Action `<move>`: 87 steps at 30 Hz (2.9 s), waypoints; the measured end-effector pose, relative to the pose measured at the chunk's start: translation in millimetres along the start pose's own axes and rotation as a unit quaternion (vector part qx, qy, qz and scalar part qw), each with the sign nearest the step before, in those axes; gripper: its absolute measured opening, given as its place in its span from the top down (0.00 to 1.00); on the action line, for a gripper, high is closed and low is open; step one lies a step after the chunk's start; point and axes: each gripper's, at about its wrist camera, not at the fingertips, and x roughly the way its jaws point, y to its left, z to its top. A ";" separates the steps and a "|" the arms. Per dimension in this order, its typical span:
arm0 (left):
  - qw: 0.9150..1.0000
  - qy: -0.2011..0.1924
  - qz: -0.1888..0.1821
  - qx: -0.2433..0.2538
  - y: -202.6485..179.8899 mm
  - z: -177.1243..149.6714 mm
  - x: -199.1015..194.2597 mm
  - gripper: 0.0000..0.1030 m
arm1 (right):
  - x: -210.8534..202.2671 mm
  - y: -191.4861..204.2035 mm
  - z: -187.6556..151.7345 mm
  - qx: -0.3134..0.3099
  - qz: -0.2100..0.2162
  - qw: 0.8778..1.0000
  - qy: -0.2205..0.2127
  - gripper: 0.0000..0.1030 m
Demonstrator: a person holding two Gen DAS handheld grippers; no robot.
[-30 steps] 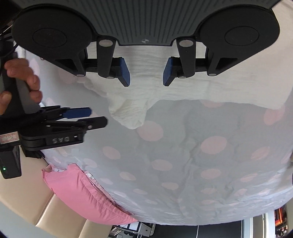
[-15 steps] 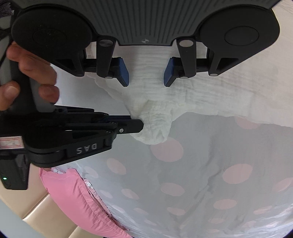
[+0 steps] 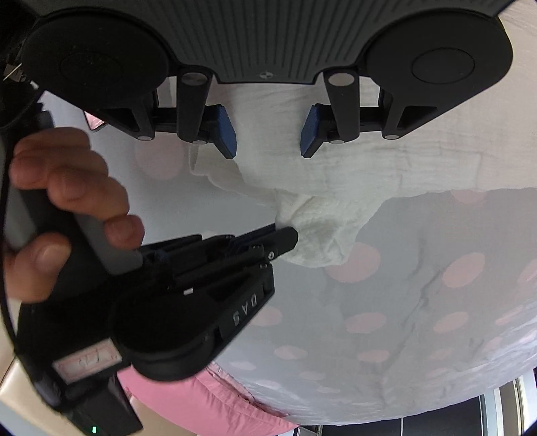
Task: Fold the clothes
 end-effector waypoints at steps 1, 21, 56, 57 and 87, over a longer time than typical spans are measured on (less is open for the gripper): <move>1.000 0.007 0.002 0.000 -1.7 -1.2 3.2 0.61 | -1.2 0.5 -0.6 -0.005 -0.001 1.000 0.002 0.95; 0.998 0.055 0.017 -0.004 4.4 -19.8 32.8 0.90 | -0.1 6.1 -4.0 -0.060 -0.043 0.997 0.014 0.95; 0.961 -0.160 -0.108 -0.196 116.7 -6.2 -109.7 0.93 | 32.8 58.6 -94.4 -0.359 -0.047 0.925 0.111 0.98; 0.961 -0.159 -0.110 -0.198 115.0 -4.3 -106.8 0.93 | 32.8 56.7 -95.3 -0.360 -0.050 0.925 0.112 0.98; 0.948 -0.200 -0.089 -0.233 159.9 -20.9 -139.7 0.93 | 27.5 61.7 -62.8 -0.299 -0.032 0.953 0.037 0.84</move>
